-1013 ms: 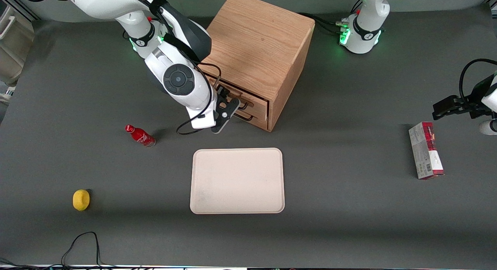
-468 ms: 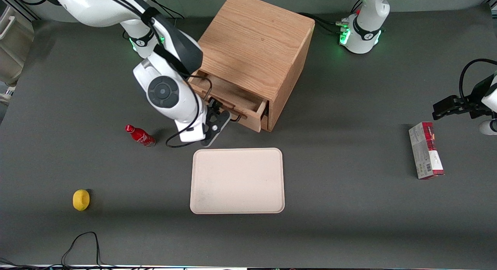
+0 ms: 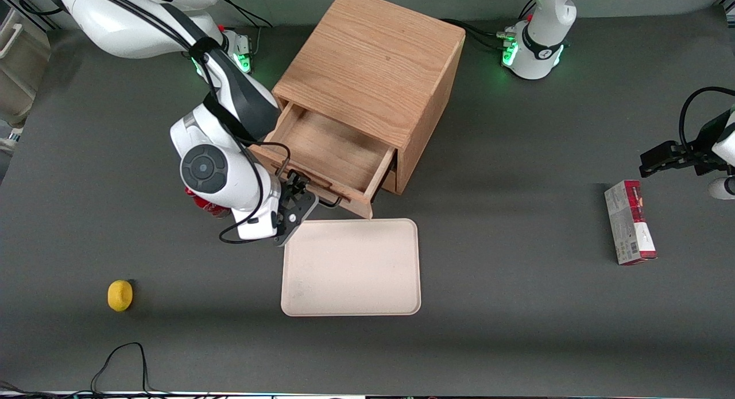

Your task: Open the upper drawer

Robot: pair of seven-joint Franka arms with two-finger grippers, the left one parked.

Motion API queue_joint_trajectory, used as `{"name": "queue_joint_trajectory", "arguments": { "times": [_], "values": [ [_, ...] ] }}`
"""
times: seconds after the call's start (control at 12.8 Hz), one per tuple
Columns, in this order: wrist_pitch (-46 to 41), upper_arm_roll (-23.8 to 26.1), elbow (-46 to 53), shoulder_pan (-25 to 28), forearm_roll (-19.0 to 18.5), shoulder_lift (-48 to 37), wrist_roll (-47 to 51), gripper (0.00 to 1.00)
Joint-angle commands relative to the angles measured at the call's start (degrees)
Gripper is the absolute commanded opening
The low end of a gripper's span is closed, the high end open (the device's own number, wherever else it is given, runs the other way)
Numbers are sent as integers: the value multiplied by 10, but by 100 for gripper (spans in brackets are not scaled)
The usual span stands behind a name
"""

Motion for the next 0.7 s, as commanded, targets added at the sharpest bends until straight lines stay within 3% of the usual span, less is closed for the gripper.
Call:
{"name": "queue_joint_trajectory", "arguments": {
  "times": [0.0, 0.62],
  "values": [
    [-8, -16, 58, 2, -4, 40, -20, 100],
    [-8, -45, 79, 0, -1, 32, -11, 100]
  ]
}}
